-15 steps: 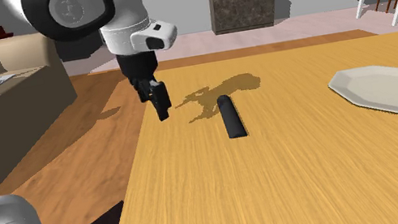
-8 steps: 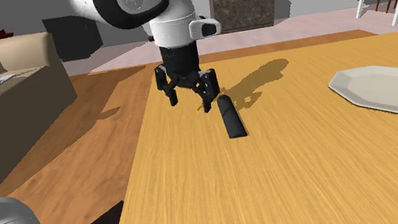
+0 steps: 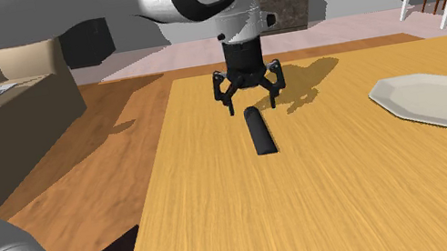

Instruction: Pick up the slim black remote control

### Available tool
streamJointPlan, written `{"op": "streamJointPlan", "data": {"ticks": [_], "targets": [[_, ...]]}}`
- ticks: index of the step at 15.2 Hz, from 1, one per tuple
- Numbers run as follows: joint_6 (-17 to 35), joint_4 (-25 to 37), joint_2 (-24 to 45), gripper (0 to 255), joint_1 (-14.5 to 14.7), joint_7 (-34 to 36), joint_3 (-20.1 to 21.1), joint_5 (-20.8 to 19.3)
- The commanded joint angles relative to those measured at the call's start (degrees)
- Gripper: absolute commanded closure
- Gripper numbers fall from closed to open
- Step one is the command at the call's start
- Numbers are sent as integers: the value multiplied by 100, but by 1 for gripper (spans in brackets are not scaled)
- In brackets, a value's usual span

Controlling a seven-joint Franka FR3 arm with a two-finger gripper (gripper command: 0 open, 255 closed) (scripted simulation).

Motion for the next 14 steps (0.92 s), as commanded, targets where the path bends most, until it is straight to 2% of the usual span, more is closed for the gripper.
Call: {"op": "streamJointPlan", "data": {"ticks": [1,8,9,14], "targets": [[122,9,126,0,20,-199,-23,-6],[552,-441,106,0,9,-174,-35,-25],[554,-449,100,255,10,-168,-31,-27],[548,-450,93,255,11,-165,-29,-29]]}}
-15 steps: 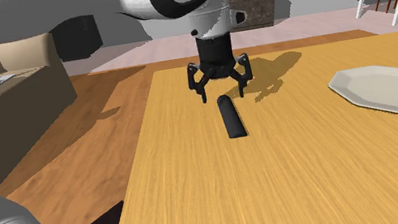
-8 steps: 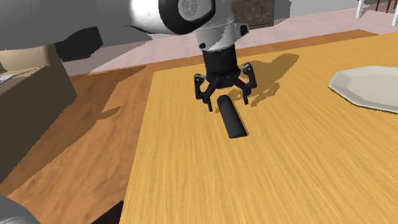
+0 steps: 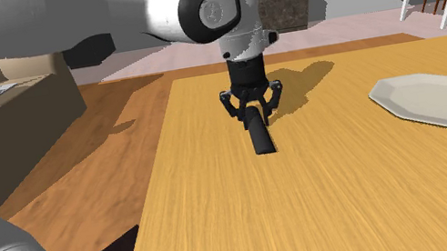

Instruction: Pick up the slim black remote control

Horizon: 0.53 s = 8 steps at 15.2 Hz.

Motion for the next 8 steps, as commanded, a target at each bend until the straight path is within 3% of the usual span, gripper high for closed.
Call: {"op": "streamJointPlan", "data": {"ticks": [1,8], "targets": [[1,-9,10,255,-1,1,-2,-2],[-304,318,30,255,2,-27,2,14]]}}
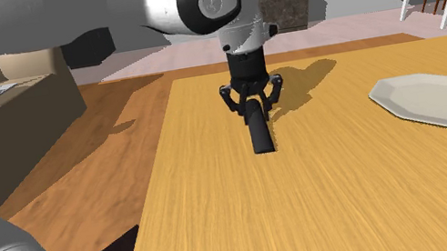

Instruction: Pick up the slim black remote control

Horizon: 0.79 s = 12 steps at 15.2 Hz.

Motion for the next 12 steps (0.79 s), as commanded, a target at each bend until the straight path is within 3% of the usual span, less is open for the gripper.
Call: {"op": "streamJointPlan", "data": {"ticks": [1,12], "targets": [[-159,158,0,255,3,-8,5,4],[-955,1088,139,255,18,-76,10,60]]}}
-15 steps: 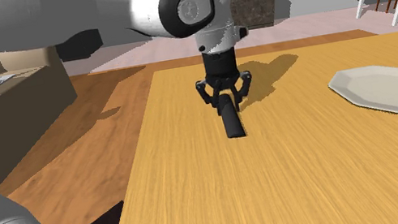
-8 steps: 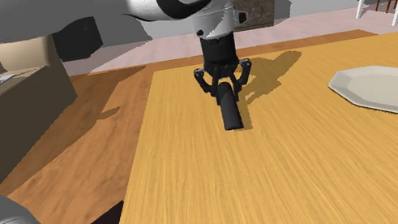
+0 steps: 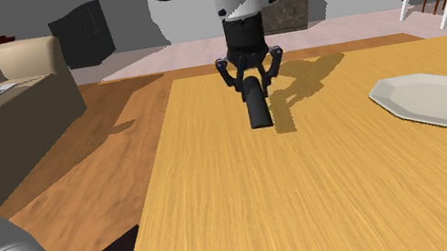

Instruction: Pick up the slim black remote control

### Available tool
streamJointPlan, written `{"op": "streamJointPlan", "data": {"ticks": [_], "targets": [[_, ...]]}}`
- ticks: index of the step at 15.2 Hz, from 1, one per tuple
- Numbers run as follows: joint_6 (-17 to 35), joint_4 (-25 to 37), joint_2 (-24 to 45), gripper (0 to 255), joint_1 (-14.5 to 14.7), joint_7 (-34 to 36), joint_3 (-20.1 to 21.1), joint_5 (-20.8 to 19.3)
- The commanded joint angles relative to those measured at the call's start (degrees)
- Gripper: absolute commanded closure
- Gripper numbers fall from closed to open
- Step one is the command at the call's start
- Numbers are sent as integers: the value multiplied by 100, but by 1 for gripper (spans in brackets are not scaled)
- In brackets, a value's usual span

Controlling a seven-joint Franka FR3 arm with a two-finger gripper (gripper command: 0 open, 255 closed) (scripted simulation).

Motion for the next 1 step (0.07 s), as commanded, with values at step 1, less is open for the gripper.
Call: {"op": "streamJointPlan", "data": {"ticks": [1], "targets": [[-50,50,2,255,1,-1,2,1]]}}
